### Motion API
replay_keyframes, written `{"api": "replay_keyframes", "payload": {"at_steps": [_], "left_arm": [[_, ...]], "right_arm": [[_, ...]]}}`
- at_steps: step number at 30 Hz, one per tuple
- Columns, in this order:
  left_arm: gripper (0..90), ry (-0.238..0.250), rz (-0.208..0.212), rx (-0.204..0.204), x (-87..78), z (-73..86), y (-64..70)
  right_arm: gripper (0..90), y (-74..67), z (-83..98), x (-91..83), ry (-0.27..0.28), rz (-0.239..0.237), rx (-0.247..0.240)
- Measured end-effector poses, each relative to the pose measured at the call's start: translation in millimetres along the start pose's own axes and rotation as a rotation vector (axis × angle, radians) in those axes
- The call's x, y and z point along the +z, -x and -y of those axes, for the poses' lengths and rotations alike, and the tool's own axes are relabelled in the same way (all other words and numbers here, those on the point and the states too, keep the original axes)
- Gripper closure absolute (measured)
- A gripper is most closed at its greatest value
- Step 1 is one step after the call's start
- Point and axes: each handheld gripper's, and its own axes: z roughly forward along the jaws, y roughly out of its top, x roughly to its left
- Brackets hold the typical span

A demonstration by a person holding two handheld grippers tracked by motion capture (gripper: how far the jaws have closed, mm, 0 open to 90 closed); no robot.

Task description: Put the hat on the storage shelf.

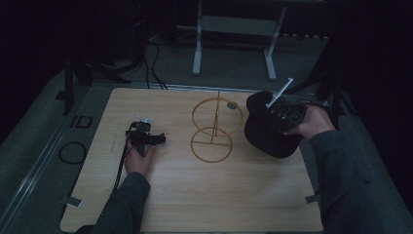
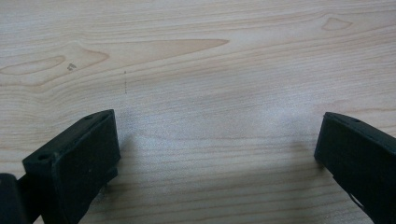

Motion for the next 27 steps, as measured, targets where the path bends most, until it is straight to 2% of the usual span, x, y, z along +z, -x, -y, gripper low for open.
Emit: {"api": "replay_keyframes", "payload": {"at_steps": [7, 17, 27], "left_arm": [[0.0, 0.001, 0.000, -0.001, 0.1, 0.0, 0.0], [0.0, 0.002, 0.000, -0.001, 0.2, 0.0, 0.1], [0.0, 0.002, 0.000, -0.001, 0.2, -0.1, 0.1]], "right_arm": [[76.9, 0.5, -1.9, -6.4, 0.006, 0.005, -0.011], [79.5, -1.5, -2.6, -20.2, 0.033, 0.044, -0.011], [79.5, -3.9, -7.3, -33.4, 0.068, 0.048, -0.026]]}}
